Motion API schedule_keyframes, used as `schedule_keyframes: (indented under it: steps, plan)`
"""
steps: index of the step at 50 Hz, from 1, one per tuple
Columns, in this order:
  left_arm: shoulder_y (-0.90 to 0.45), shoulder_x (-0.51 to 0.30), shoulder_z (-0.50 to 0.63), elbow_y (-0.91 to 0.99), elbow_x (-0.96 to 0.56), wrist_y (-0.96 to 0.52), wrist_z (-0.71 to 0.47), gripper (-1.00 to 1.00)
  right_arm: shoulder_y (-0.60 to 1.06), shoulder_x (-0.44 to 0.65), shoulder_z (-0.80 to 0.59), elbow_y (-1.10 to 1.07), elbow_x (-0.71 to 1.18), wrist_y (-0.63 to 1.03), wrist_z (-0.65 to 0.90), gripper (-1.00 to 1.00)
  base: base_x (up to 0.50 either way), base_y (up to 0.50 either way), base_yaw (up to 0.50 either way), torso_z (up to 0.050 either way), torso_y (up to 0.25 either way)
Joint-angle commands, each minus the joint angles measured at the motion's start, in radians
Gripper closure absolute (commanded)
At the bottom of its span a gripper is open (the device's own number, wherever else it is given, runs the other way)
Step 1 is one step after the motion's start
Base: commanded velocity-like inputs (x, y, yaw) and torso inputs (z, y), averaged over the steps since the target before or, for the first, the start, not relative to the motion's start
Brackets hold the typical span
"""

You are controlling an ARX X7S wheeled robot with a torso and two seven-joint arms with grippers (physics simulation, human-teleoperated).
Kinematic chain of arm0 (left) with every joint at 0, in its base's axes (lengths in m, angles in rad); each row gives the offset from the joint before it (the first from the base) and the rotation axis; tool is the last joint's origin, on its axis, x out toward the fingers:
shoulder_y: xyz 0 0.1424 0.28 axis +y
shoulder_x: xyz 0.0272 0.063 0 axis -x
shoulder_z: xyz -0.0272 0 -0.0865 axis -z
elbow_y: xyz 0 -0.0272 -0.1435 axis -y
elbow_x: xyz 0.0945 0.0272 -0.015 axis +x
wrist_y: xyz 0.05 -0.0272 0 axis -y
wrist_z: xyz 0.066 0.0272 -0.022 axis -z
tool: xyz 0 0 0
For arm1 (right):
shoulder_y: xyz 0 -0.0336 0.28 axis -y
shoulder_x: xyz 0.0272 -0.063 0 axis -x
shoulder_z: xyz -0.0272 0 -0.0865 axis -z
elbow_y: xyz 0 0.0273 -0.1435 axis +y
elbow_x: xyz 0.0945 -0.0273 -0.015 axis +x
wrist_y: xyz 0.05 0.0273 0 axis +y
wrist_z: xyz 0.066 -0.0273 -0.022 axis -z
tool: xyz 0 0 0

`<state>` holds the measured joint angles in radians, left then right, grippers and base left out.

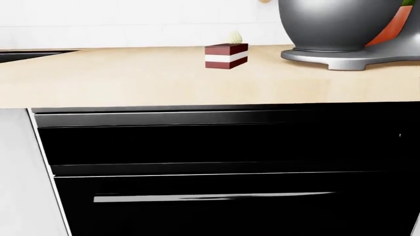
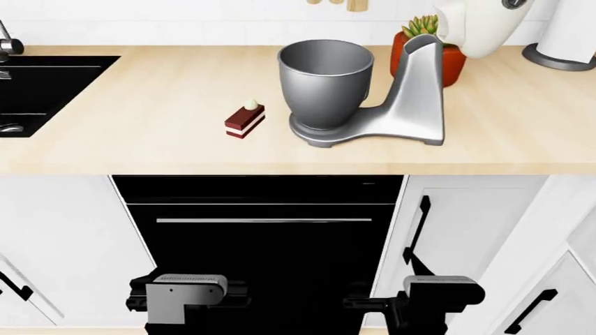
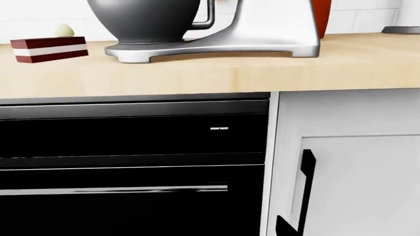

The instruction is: Place the cake in the stand mixer bowl.

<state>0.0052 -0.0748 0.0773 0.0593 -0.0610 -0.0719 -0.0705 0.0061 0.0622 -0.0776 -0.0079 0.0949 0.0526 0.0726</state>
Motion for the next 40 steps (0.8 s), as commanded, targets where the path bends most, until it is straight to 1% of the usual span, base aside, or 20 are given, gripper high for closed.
schedule_keyframes:
  steps: [1, 4, 10, 18, 20, 22, 24, 25, 26, 27, 28, 29, 30, 31, 33, 36, 37, 38, 39, 40]
  plan:
    - [-0.004, -0.023, 0.023, 0.041, -0.003, -0.052, -0.021, -1.00, -0.005, 0.027, -0.022, -0.051, 0.008, 0.040, 0.023, -1.00, 0.00, 0.00, 0.00, 0.050, 0.000]
    - [-0.004, -0.028, 0.027, 0.058, -0.007, -0.068, -0.025, -1.00, -0.014, 0.043, -0.020, -0.098, 0.084, 0.080, -0.031, -1.00, 0.14, -0.22, 0.00, 0.050, 0.000]
    - [-0.001, -0.035, 0.033, 0.060, -0.016, -0.066, -0.030, -1.00, -0.009, 0.042, -0.032, -0.063, 0.045, 0.048, 0.009, -1.00, 0.31, -0.38, 0.00, 0.050, 0.000]
    - [-0.001, -0.042, 0.037, 0.087, -0.038, -0.100, -0.036, -1.00, -0.003, 0.051, -0.043, -0.082, 0.042, 0.085, 0.034, -1.00, 0.03, 0.00, 0.00, 0.050, 0.000]
    - [-0.004, -0.057, 0.039, 0.168, -0.057, -0.190, -0.029, -1.00, 0.013, 0.066, -0.025, -0.176, 0.128, 0.238, 0.012, -1.00, 0.00, 0.00, 0.00, 0.050, 0.000]
    - [-0.030, -0.096, 0.047, 0.362, -0.066, -0.414, -0.034, -1.00, 0.058, 0.098, -0.001, -0.339, 0.205, 0.467, 0.040, -1.00, 0.00, 0.00, 0.00, 0.050, 0.000]
    - [-0.106, -0.113, -0.013, 0.597, -0.192, -0.714, -0.022, -1.00, 0.119, 0.141, 0.007, -0.504, 0.258, 0.691, 0.076, -1.00, 0.00, 0.00, 0.00, 0.050, 0.000]
    - [-0.244, -0.130, -0.048, 0.747, -0.285, -0.864, -0.033, -1.00, 0.208, 0.171, 0.019, -0.625, 0.324, 0.841, 0.107, -1.00, 0.00, 0.00, 0.00, 0.000, 0.000]
    - [-0.293, -0.116, -0.087, 0.809, -0.339, -1.014, -0.018, -1.00, 0.239, 0.185, 0.012, -0.654, 0.345, 0.991, 0.110, -1.00, 0.00, 0.00, 0.00, 0.000, 0.000]
    - [-0.407, -0.085, -0.159, 0.875, -0.396, -1.164, -0.011, -1.00, 0.299, 0.190, 0.024, -0.707, 0.357, 1.128, 0.150, -1.00, 0.00, 0.00, 0.00, 0.000, 0.000]
    - [-0.490, -0.113, -0.222, 0.871, -0.546, -1.314, -0.120, -1.00, 0.366, 0.197, 0.053, -0.771, 0.410, 1.273, 0.149, -1.00, 0.00, 0.00, 0.00, 0.000, 0.000]
    - [-0.558, -0.196, -0.263, 0.810, -0.696, -1.464, -0.270, -1.00, 0.413, 0.190, 0.095, -0.835, 0.447, 1.357, 0.151, -1.00, 0.00, 0.00, 0.00, 0.000, 0.000]
    - [-0.657, -0.283, -0.251, 0.720, -0.846, -1.498, -0.420, -1.00, 0.490, 0.183, 0.136, -0.903, 0.491, 1.495, 0.151, -1.00, 0.00, 0.00, 0.00, 0.000, 0.000]
    - [-0.748, -0.370, -0.170, 0.628, -0.996, -1.429, -0.570, -1.00, 0.543, 0.209, 0.204, -0.886, 0.641, 1.518, 0.285, -1.00, 0.00, 0.00, 0.00, 0.000, 0.000]
    - [-0.876, -0.472, -0.021, 0.577, -1.296, -1.323, -0.870, -1.00, 0.642, 0.301, 0.249, -0.799, 0.941, 1.517, 0.581, -1.00, 0.00, 0.00, 0.00, 0.000, 0.000]
    - [-1.055, -0.551, 0.121, 0.536, -1.746, -1.221, -1.320, -1.00, 0.789, 0.389, 0.209, -0.662, 1.391, 1.483, 1.031, -1.00, 0.00, 0.00, 0.00, 0.000, 0.000]
    - [-1.112, -0.569, 0.146, 0.501, -1.896, -1.213, -1.404, -1.00, 0.849, 0.421, 0.160, -0.621, 1.541, 1.465, 1.127, -1.00, 0.00, 0.00, 0.00, 0.000, 0.000]
    - [-1.127, -0.574, 0.155, 0.492, -2.046, -1.215, -1.403, -1.00, 0.870, 0.434, 0.136, -0.612, 1.673, 1.460, 1.155, -1.00, 0.00, 0.00, 0.00, 0.000, 0.000]
    - [-1.150, -0.583, 0.167, 0.473, -2.128, -1.221, -1.404, -1.00, 0.898, 0.449, 0.116, -0.604, 1.698, 1.454, 1.177, -1.00, 0.00, 0.00, 0.00, 0.000, 0.000]
    - [-1.158, -0.586, 0.172, 0.470, -2.128, -1.223, -1.404, -1.00, 0.909, 0.457, 0.107, -0.601, 1.714, 1.447, 1.186, -1.00, 0.00, 0.00, 0.00, 0.000, 0.000]
